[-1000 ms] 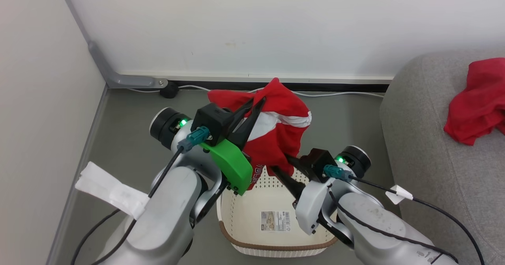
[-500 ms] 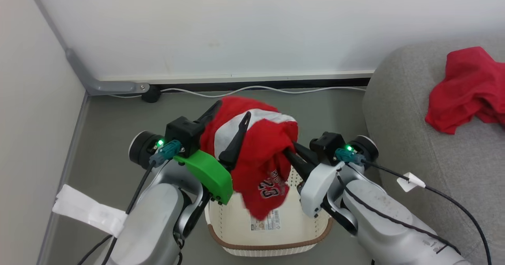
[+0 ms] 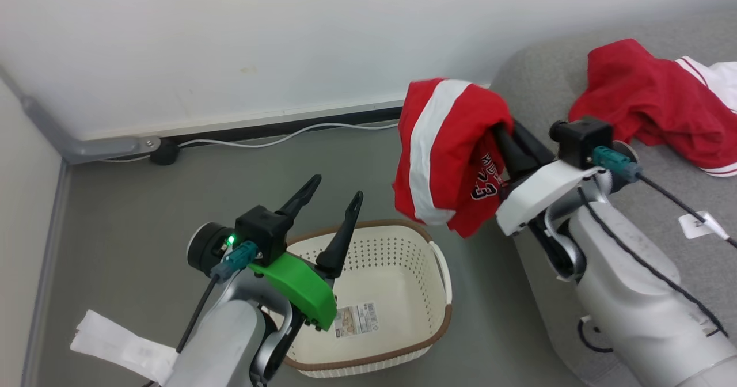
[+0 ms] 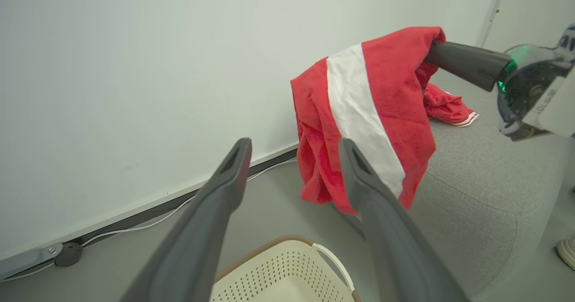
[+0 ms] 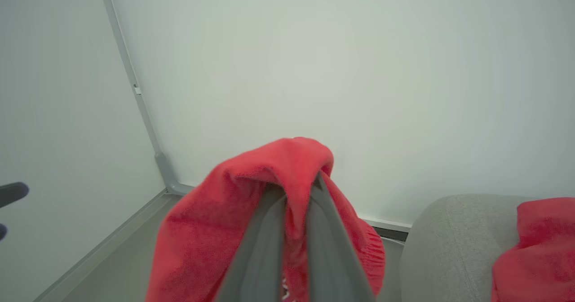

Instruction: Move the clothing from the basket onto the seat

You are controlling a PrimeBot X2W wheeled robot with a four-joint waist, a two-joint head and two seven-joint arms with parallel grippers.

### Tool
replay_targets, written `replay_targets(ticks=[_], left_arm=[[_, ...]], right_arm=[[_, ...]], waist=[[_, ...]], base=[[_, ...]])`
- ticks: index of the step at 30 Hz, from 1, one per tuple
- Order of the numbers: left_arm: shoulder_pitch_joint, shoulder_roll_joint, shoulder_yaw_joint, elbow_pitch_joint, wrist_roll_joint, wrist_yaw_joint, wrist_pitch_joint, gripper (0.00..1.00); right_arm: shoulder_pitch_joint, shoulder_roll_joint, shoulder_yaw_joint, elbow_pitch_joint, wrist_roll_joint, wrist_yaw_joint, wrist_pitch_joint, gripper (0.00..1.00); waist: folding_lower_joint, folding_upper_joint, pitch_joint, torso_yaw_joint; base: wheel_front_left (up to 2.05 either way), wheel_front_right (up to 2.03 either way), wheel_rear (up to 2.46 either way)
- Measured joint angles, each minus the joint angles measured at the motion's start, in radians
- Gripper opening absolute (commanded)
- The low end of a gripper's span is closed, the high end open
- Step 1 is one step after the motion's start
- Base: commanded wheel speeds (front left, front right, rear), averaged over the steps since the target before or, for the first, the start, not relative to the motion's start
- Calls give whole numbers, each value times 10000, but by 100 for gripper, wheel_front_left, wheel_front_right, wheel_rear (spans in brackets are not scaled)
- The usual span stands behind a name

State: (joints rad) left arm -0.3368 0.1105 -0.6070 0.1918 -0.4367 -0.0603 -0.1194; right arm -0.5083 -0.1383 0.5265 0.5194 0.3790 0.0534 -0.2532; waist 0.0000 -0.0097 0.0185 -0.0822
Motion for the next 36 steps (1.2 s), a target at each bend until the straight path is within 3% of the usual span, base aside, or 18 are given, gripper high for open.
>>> replay_targets(ticks=[6,14,29,36], left_arm=[[291,8,-224,-100,2,-23,-201,100],[475,0,-554,-263,12,-111,-314,100],[545,-79,-1022,-698,209,-186,-403,100],[537,-123,-1325,-761,320,-203,-293,100]], right_arm=[[4,-907,-593,-458,-25,-295,0,0],[241,-1588,-959,-892,-84,-441,0,0],[1157,-2034,-1239,-1400,268,-383,0,0],[1329,-2174,-1695,-1599,744,-270,0,0]], waist=[[0,0,45,-661],[0,0,61,-1683],[0,0,288,-3668],[0,0,794,-3881]], base=[[0,0,0],[0,0,0],[0,0,0],[0,0,0]])
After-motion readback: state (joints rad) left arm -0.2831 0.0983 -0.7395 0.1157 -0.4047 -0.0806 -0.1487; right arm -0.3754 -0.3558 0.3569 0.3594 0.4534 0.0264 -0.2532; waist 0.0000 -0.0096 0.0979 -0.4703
